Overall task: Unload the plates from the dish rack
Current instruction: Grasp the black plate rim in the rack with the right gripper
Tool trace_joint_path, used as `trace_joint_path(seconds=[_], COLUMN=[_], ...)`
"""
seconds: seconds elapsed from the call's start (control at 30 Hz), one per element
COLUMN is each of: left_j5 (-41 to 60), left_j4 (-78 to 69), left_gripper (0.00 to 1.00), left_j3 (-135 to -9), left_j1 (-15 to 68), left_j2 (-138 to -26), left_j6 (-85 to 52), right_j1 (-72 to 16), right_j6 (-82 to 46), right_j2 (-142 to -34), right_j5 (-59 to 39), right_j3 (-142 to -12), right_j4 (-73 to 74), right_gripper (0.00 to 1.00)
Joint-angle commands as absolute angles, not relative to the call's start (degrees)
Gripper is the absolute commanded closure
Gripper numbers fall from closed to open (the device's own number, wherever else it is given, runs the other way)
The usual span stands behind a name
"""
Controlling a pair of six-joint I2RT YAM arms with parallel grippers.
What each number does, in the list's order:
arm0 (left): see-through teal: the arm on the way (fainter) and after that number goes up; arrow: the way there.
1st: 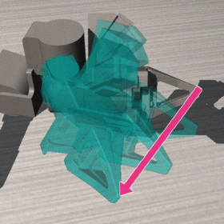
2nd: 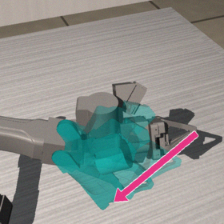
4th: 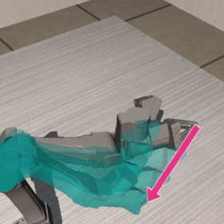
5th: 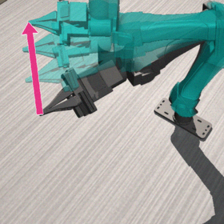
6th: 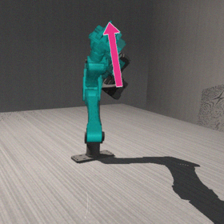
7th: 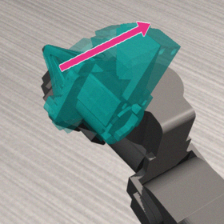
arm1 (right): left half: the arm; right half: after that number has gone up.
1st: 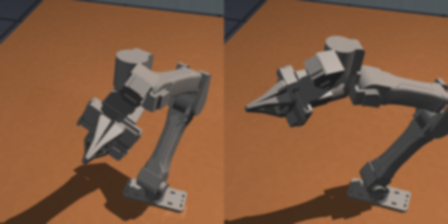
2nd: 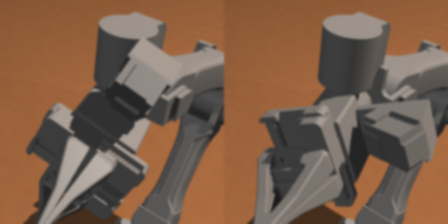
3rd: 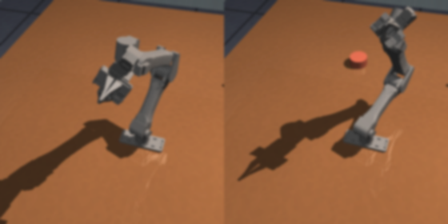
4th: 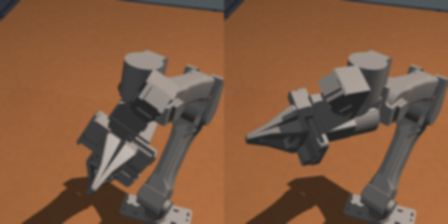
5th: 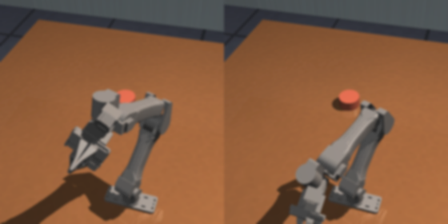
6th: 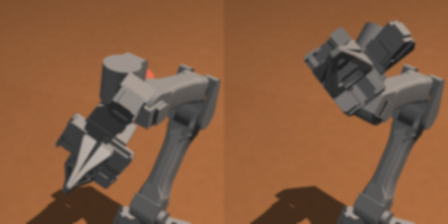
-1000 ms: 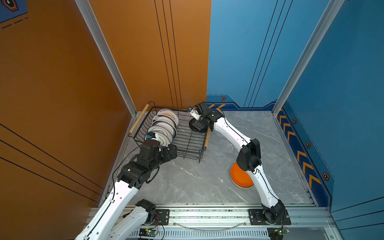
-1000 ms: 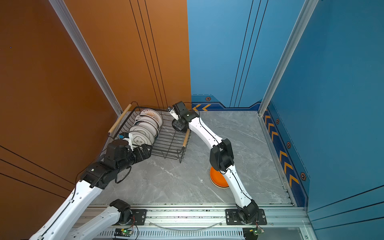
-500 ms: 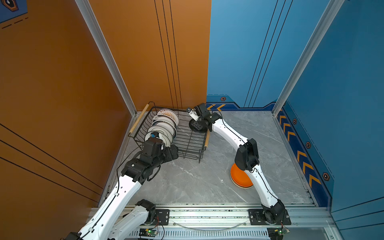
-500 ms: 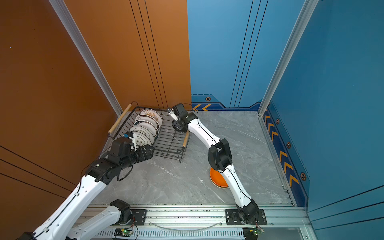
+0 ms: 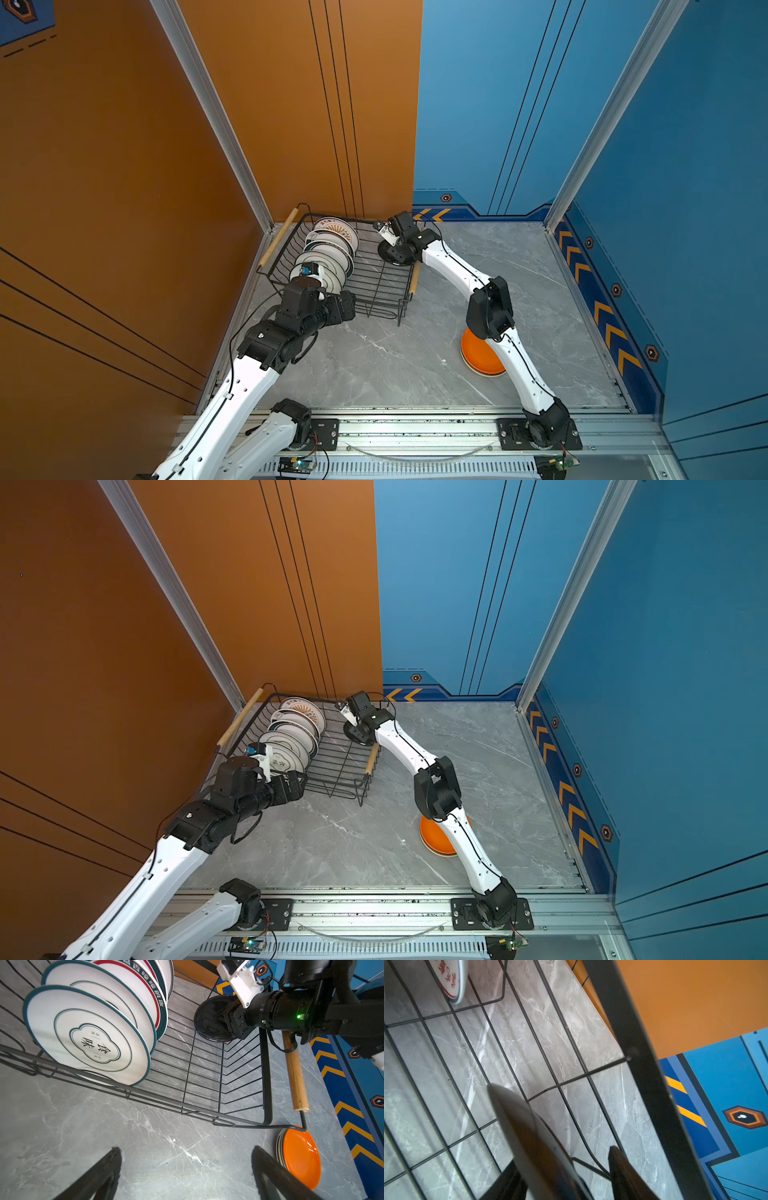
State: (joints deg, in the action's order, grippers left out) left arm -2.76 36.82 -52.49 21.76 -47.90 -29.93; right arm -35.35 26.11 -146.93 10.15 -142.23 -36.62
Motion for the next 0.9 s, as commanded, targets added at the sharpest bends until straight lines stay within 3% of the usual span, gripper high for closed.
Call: trace_joint_path(seconds=[0.0,0.33,0.67,0.77,0.87], left_j5=[-4.45,-4.39,-4.75,-5.01,-5.26], left_j4=[36.01,35.94,34.56,34.11,33.84], left_gripper=[0.02,0.02,0.02,0.02,0.02], left_j3=[-52.57,-52.49,-51.36,-50.93,-50.73], left_j1=[21.44,21.38,21.42,21.38,21.43], left_j2=[-47.31,-48.29,-48.38,-48.6,-48.83], left_j6=[-28.61,-28.74,-29.36,-29.44,-29.64], right_j1=[-35.09,-35.51,-35.94,-36.19,-36.43], right_j6=[26.66,30.34,32.93,33.65,33.83], right_j2=[-147.59,-148.0,-147.1,-146.12,-144.69], right_j5=[10.28,11.36,12.18,12.8,12.9], right_j3=[-143.04,-143.08,-142.88,-142.88,-142.9], right_j4=[-38.54,-38.06,-38.06,-37.93,-37.63], right_gripper=[0.46,0.69,0.85,1.0,1.0])
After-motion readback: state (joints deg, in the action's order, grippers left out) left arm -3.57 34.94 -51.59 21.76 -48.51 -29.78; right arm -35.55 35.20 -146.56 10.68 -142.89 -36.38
